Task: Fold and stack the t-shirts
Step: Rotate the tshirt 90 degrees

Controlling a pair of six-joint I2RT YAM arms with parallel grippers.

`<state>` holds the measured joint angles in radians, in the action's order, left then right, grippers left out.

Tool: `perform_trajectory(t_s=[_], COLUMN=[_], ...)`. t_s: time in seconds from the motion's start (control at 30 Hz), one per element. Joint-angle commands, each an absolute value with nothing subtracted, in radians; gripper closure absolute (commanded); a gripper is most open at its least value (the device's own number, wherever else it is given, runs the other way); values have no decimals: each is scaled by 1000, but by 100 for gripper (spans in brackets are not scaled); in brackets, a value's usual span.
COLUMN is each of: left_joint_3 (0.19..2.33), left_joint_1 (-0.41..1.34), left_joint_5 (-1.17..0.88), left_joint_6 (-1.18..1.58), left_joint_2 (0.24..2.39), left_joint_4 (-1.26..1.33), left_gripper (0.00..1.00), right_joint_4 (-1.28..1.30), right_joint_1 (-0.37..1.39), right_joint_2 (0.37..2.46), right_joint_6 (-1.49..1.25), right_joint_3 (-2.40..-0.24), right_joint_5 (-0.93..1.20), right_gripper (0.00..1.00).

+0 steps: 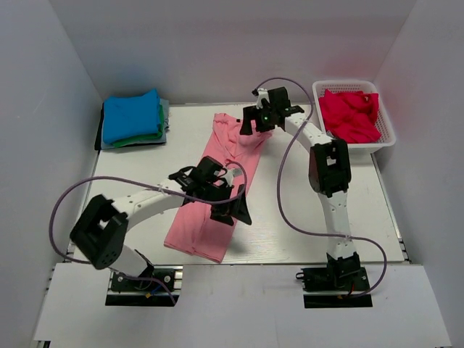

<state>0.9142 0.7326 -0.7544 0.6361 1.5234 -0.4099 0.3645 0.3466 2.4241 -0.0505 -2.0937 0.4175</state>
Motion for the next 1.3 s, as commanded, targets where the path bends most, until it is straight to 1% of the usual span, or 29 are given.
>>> perform_trajectory(t_s=[0.0,0.03,0.07,0.1,0.13,0.17,0.2,0.23,0.37,0.47,0.57,0.67,0.77,0.93,1.03,1.1,1.2,1.27], left_joint_3=[974,974,974,974,957,928,913,898,824,779,759,759,759,759,782,791,792,792], left_joint_1=[720,719,719,719,719,709,709,709,709,709,709,709,709,709,709,709,709,732], left_joint_5=[-463,-286,-181,-72,92,145,229,259,357,380,390,390,390,390,290,217,160,88], left_joint_6=[568,581,607,676,716,744,786,811,894,894,908,908,908,896,801,746,701,663], left_joint_2=[1350,1312,1274,1199,1163,1129,1068,1042,937,890,890,890,902,931,992,1031,1094,1118], left_joint_4=[-579,-610,-639,-693,-718,-735,-755,-764,-804,-804,-795,-785,-785,-758,-684,-651,-623,-592], left_gripper=[0,0,0,0,0,0,0,0,0,0,0,0,0,0,0,0,0,0], right_joint_4=[440,455,459,448,421,411,373,370,373,406,402,416,478,482,517,546,519,496], right_joint_1=[448,462,474,507,514,526,552,566,632,643,635,615,568,493,425,404,393,399], right_joint_2=[2266,2214,2195,2174,2107,2086,2029,2014,1991,2037,2083,2137,2184,2226,2270,2295,2267,2179], right_joint_6=[-89,-107,-124,-203,-234,-294,-342,-363,-455,-468,-476,-457,-453,-420,-347,-286,-226,-195], right_joint_3=[-2022,-1991,-1962,-1839,-1797,-1667,-1628,-1568,-1479,-1480,-1490,-1525,-1578,-1630,-1721,-1828,-1861,-1833], right_joint_5=[293,249,227,166,152,137,130,132,60,38,38,75,40,5,60,86,144,224], right_gripper=[10,10,10,10,10,10,10,10,10,10,10,10,10,10,10,10,10,10])
